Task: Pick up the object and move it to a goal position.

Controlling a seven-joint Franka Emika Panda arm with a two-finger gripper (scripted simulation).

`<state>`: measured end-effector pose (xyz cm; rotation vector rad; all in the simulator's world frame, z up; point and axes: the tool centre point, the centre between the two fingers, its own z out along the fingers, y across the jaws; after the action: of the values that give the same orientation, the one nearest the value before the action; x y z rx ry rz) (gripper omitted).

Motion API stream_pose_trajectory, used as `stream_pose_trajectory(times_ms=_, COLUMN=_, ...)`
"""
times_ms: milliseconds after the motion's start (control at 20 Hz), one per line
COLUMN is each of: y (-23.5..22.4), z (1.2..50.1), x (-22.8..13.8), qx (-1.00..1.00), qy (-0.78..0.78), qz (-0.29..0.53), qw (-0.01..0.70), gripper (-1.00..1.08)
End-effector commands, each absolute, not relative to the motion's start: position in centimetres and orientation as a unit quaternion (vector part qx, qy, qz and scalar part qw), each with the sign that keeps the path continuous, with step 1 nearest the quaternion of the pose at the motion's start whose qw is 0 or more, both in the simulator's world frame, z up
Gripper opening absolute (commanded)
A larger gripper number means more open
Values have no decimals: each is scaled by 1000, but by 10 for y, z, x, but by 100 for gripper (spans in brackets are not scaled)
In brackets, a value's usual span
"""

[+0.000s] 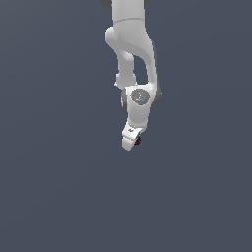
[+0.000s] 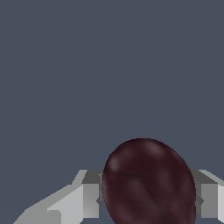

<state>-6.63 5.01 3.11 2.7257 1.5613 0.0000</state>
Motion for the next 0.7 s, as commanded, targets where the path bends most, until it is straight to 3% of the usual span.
stream_pose_trajectory(times_ms=0, y=60, z=33, x=-56, qx=868, qy=497, qz=0, qw=0, gripper=-100)
stream_pose_trajectory(times_ms=650, y=124, z=40, x=14, qx=868, qy=497, qz=0, qw=0, gripper=-100)
